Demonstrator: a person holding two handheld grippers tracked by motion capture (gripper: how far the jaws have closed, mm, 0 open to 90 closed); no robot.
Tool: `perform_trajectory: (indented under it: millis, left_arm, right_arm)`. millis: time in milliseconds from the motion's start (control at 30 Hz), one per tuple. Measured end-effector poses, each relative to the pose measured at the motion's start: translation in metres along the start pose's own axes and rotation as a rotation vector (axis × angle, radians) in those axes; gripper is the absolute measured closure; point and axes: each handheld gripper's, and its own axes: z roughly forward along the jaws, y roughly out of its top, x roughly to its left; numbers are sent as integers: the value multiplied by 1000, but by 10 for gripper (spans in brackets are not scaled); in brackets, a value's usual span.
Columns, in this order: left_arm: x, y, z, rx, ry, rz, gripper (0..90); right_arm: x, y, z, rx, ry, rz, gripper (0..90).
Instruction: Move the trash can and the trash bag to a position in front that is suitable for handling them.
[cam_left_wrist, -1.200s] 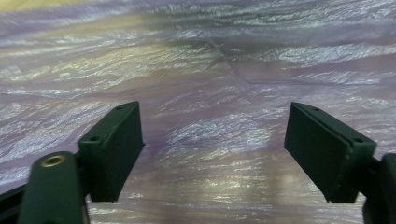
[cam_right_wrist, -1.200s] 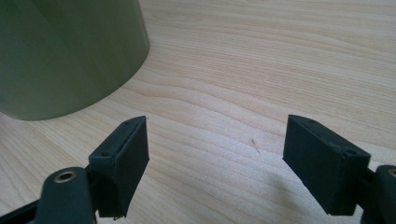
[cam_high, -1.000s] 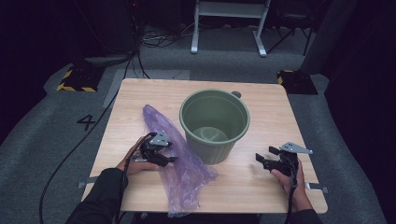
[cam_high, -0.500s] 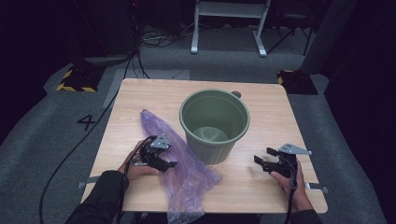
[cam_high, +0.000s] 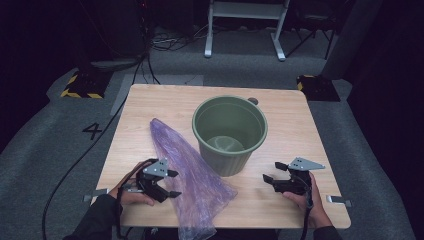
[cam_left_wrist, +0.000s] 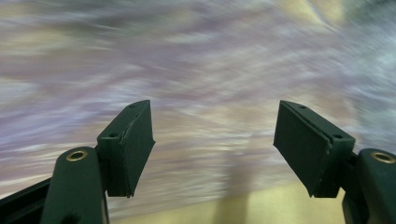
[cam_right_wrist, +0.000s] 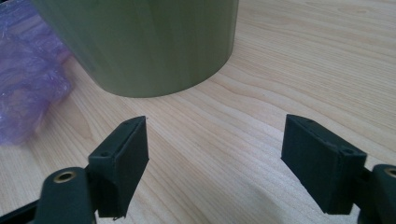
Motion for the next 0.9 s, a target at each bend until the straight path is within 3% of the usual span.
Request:
perform_trajectory:
  millis: [133, 167, 267, 400, 433, 500, 900]
  left_arm:
    - [-15, 5, 16, 30, -38, 52, 272]
    - [-19, 8, 24, 18, -64, 57, 275]
    - [-25, 11, 32, 25, -43, 94, 290]
    - [-30, 17, 48, 15, -23, 107, 325]
    - [-31, 20, 55, 26, -3, 101, 327]
    - [-31, 21, 59, 19, -10, 98, 331]
    - [-32, 58, 98, -7, 64, 33, 329]
  right_arm:
    - [-6, -3, 0, -6, -8, 21, 244]
    - [-7, -3, -1, -8, -9, 29, 244]
    - [-9, -4, -2, -13, -15, 33, 246]
    - [-10, -5, -2, -9, -17, 35, 253]
    - [-9, -5, -2, -4, -13, 37, 253]
    - [-9, -5, -2, -2, -12, 33, 253]
    - [-3, 1, -7, 0, 11, 2, 240]
